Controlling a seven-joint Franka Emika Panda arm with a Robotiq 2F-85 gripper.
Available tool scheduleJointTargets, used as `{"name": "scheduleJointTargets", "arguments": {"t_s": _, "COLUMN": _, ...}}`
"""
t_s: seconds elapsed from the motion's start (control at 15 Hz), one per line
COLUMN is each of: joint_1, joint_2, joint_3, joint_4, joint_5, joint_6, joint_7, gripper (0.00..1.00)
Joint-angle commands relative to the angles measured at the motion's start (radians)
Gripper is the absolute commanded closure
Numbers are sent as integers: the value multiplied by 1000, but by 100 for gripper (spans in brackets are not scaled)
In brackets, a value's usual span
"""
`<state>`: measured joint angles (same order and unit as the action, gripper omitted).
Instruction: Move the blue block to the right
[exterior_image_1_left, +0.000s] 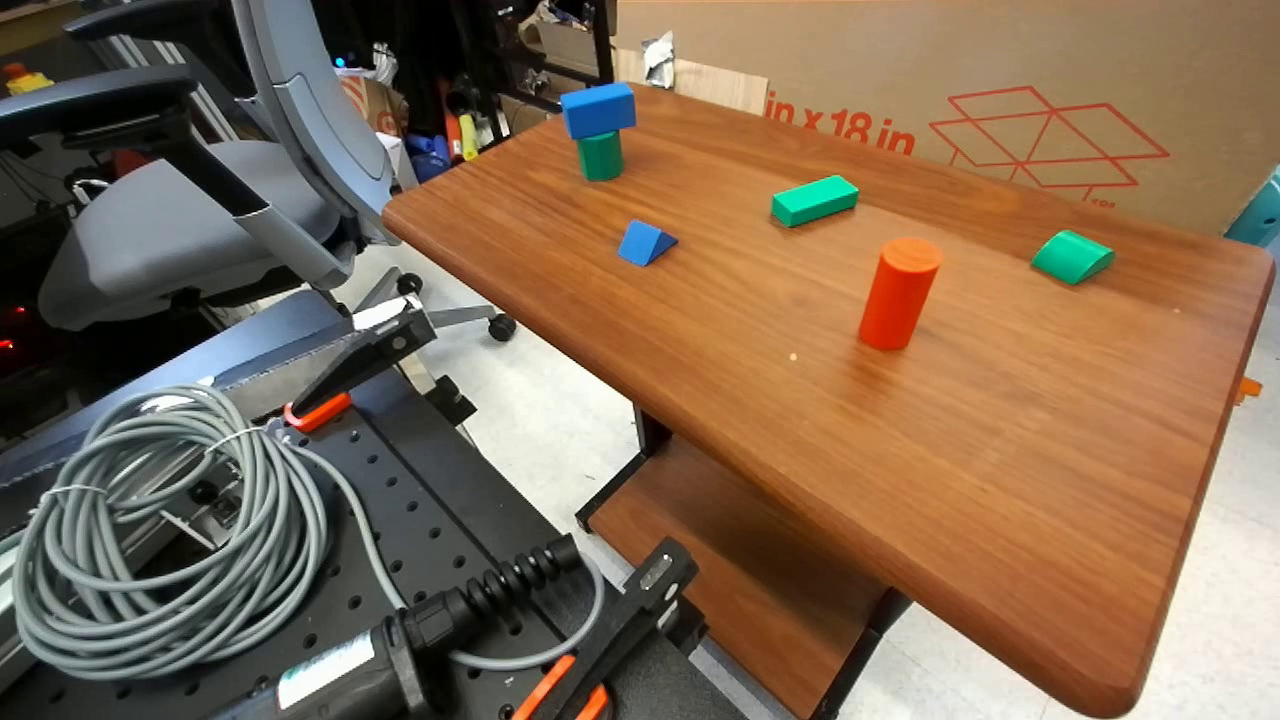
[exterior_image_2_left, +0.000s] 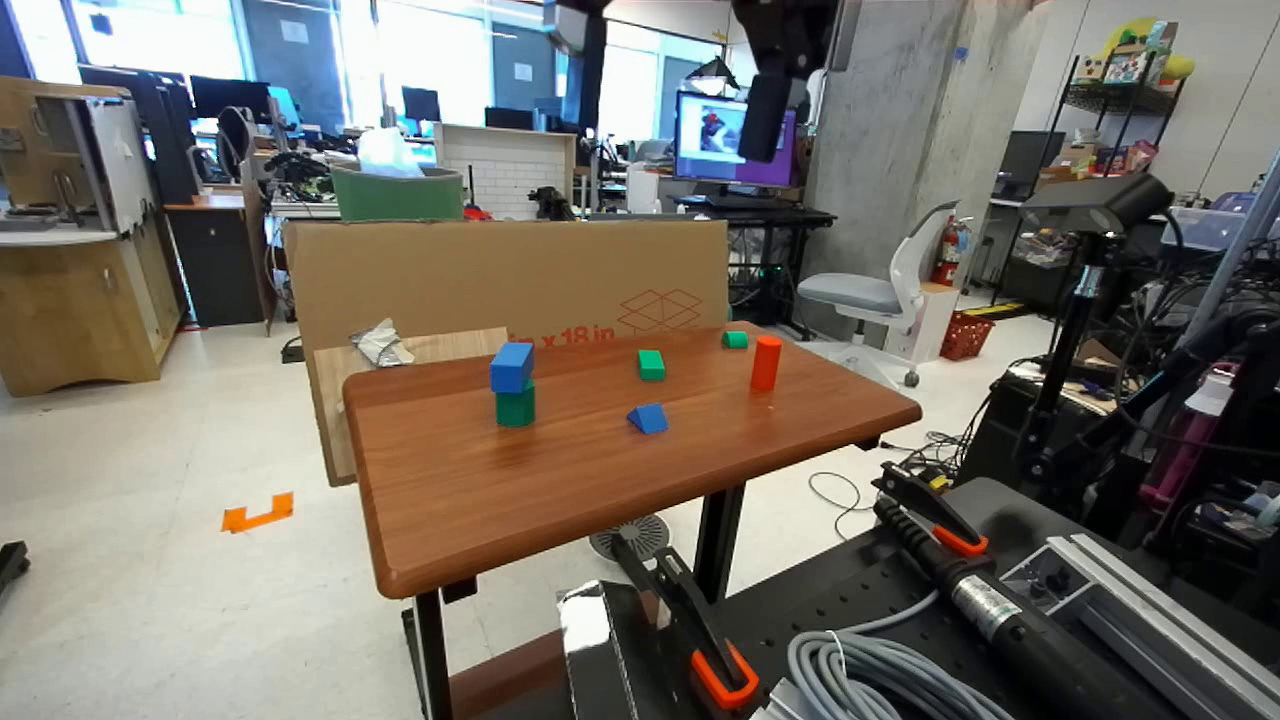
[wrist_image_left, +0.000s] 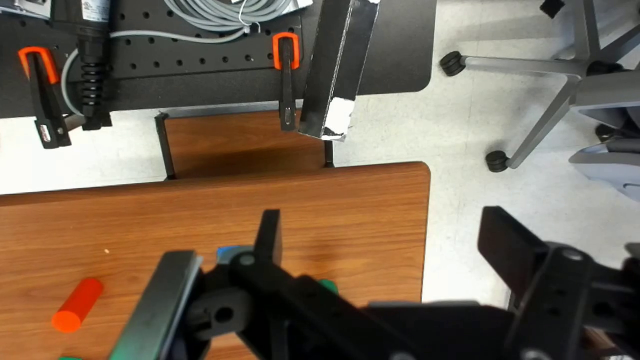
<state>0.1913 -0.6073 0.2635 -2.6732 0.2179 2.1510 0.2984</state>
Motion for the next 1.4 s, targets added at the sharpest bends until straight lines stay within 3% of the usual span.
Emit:
{"name": "scheduleJointTargets", "arguments": {"t_s": 0.0, "joint_1": -19, "joint_2": 108, "joint_3": 20, "joint_4": 61, "joint_5": 2, "joint_6": 72, "joint_7": 71, "gripper": 0}}
{"name": "scheduleJointTargets", "arguments": {"t_s": 0.33, "joint_1": -40, "joint_2": 268, "joint_3": 46, "joint_4": 129, "joint_5": -23, "joint_6": 269, "joint_7": 204, "gripper": 0}}
{"name": "scheduleJointTargets", "arguments": {"t_s": 0.6, "joint_1": -96, "joint_2": 414, "joint_3": 74, "joint_4": 207, "joint_5": -162, "joint_6": 419, "joint_7": 329, "gripper": 0}}
{"name": "scheduleJointTargets", "arguments": {"t_s": 1.0, "joint_1": -89, "joint_2": 609, "joint_3": 26, "joint_4": 375, "joint_5": -349, "joint_6": 367, "joint_7": 481, "gripper": 0}}
{"name": "scheduleJointTargets", "arguments": {"t_s": 1.33, "joint_1": -48, "joint_2": 740, "joint_3": -35, "joint_4": 485, "joint_5": -386, "joint_6": 352, "joint_7": 530, "gripper": 0}}
